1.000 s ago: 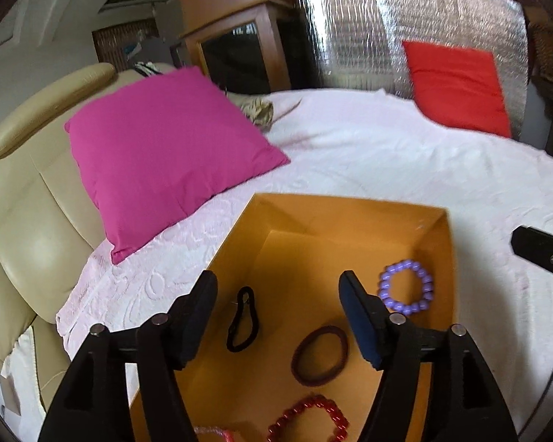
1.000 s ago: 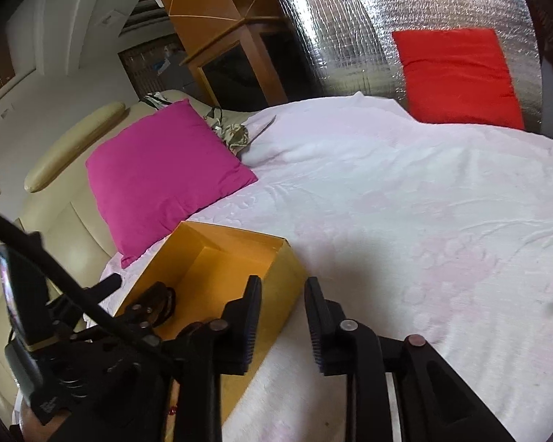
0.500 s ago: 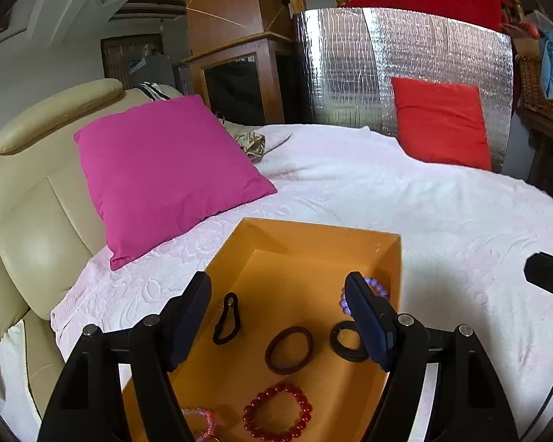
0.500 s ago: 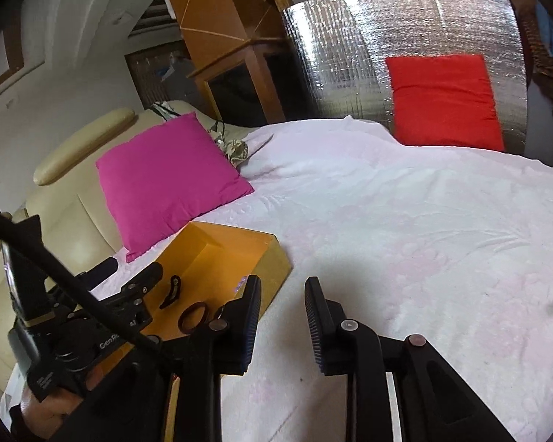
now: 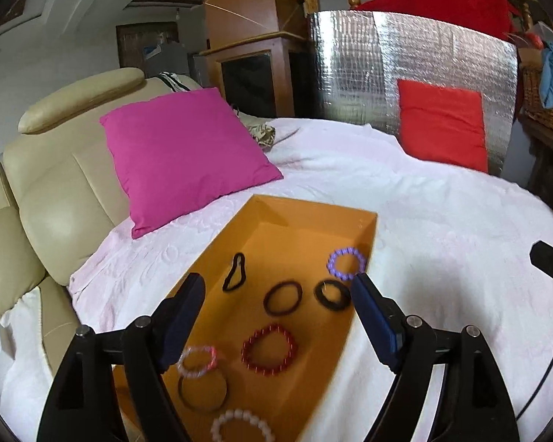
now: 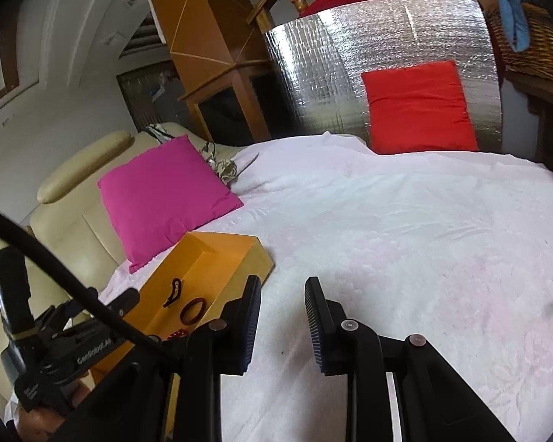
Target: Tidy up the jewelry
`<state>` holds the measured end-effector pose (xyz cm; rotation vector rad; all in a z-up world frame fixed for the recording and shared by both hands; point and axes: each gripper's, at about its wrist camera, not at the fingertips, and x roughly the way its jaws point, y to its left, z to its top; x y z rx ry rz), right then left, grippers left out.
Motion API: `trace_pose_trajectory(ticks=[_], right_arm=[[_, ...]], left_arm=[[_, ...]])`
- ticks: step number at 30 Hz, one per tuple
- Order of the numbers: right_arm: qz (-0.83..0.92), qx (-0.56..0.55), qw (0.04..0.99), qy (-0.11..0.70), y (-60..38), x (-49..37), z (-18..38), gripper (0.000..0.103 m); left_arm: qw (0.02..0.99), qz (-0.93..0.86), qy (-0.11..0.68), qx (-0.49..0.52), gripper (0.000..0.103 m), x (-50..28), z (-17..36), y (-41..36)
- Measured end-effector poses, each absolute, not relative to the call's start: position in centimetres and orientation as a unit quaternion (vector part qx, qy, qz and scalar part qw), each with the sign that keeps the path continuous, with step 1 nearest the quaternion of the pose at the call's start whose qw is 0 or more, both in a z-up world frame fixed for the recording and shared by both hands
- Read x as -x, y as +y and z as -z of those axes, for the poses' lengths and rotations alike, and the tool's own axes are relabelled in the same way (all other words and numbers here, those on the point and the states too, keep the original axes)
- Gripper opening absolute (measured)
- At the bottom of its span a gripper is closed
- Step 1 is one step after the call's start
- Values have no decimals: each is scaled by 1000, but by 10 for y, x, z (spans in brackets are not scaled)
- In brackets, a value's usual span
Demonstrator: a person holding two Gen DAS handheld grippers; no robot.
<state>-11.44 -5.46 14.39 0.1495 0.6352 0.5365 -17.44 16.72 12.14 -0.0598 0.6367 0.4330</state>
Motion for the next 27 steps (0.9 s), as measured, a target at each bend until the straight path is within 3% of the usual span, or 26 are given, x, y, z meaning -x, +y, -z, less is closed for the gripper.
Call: trace_pose_trajectory(ticks=[4,6,8,15,24,27], right_arm=[[-259,-72,917,294,-62,140,-150,27],[-260,-74,919,287,-67,156,-156,35],[-262,-81,921,277,-72,173,-161,50],[-286,-51,925,246,-81,245,-187,50],[-299,-35,930,211,-87,323,-245,70],[-305,-26,929,209,-80,339,-259,72]], left_arm=[[922,-228,312,5,82,197,-141,155],[929,-220,299,3,82,213,-156,152],[934,-211,289,17,82,230,-171,154],[950,-208,230,18,82,293,-220,153],[946,-235,225,6,82,357,-265,150],[947,-237,216,-3,82,368,-272,151]])
